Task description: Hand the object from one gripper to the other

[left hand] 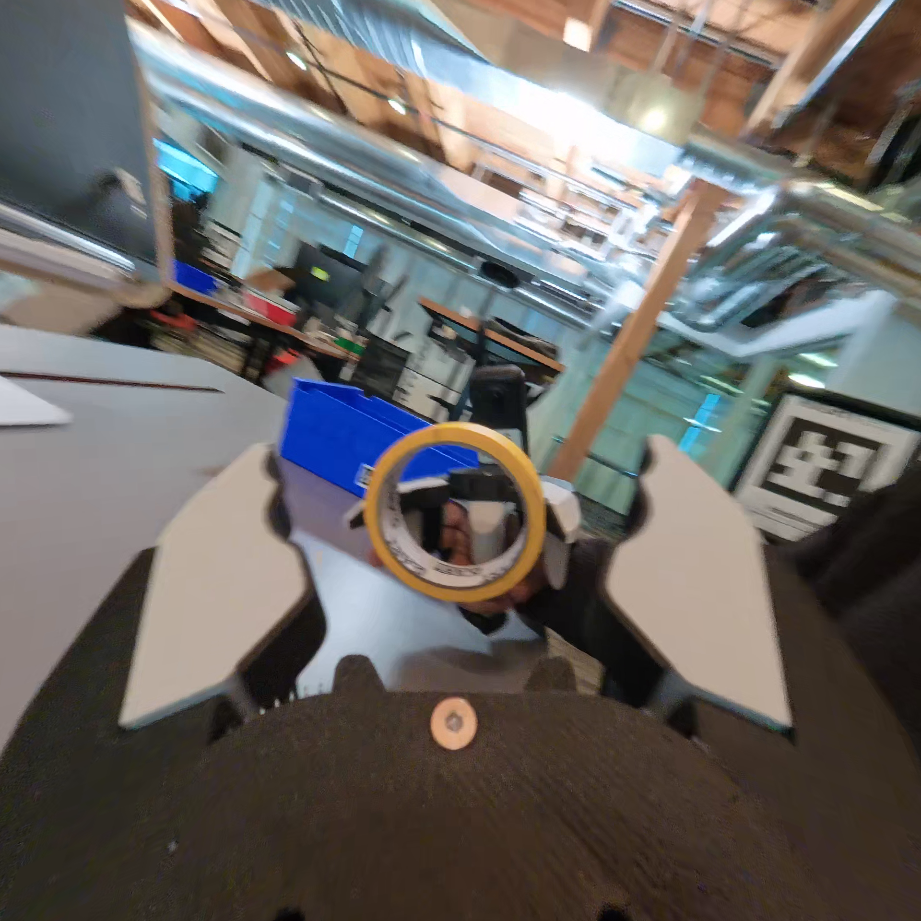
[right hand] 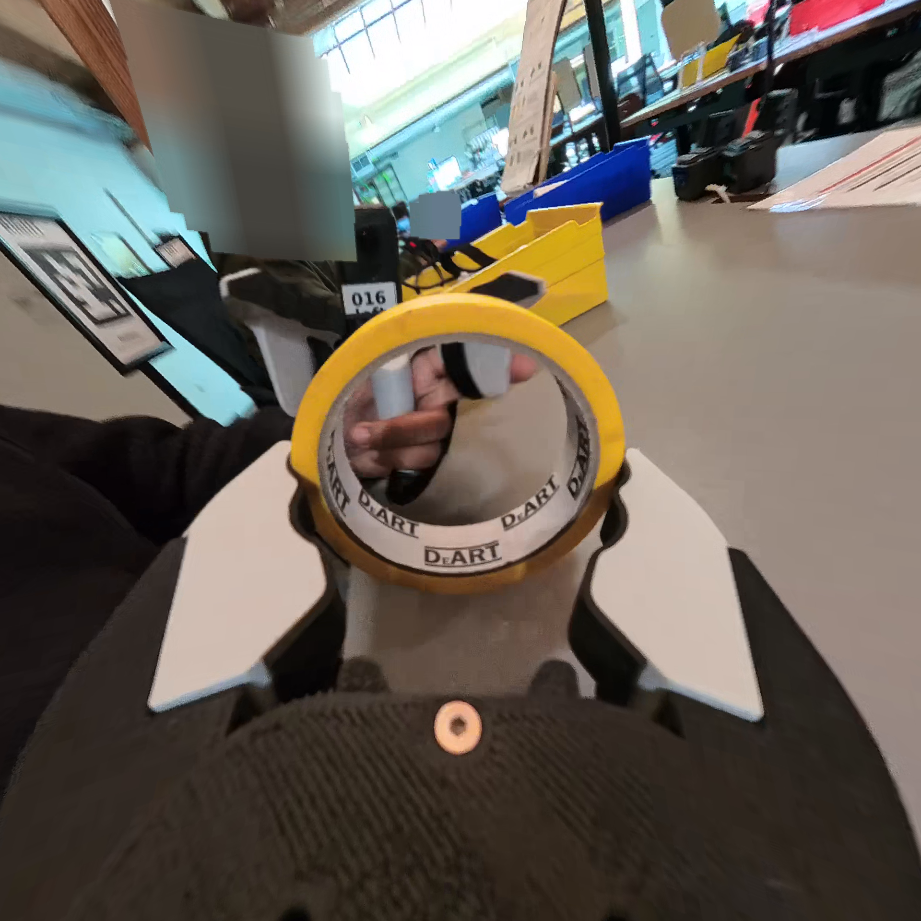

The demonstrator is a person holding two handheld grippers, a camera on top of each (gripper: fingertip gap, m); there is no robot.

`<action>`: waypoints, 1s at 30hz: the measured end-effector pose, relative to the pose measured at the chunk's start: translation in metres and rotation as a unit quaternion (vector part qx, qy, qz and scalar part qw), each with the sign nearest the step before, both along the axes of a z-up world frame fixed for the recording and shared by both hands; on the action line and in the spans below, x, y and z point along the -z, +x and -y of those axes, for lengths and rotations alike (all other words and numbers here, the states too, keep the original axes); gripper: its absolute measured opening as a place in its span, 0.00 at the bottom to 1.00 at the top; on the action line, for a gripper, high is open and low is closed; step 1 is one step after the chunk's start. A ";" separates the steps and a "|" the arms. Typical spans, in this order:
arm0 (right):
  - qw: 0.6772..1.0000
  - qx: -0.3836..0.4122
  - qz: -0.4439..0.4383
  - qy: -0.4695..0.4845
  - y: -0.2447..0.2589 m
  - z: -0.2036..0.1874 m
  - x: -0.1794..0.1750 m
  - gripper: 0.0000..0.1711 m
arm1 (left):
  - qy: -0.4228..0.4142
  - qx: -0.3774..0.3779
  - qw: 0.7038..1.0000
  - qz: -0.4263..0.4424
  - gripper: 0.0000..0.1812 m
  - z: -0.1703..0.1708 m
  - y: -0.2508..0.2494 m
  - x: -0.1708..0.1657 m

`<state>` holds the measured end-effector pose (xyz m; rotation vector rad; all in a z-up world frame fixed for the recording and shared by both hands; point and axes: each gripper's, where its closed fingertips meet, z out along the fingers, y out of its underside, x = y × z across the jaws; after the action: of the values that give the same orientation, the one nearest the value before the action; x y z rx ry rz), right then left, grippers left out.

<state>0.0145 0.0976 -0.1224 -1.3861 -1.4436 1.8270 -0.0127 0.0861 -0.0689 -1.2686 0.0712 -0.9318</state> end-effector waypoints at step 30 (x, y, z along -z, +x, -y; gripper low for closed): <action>0.962 -0.164 0.085 -0.200 0.010 0.048 0.008 0.68 | 0.049 -0.108 0.849 -0.514 0.67 -0.011 0.067 0.069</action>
<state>0.0249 0.0493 -0.1301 -1.6010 -1.5181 2.3638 0.0540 0.0967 -0.1375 -1.5173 0.7915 0.0340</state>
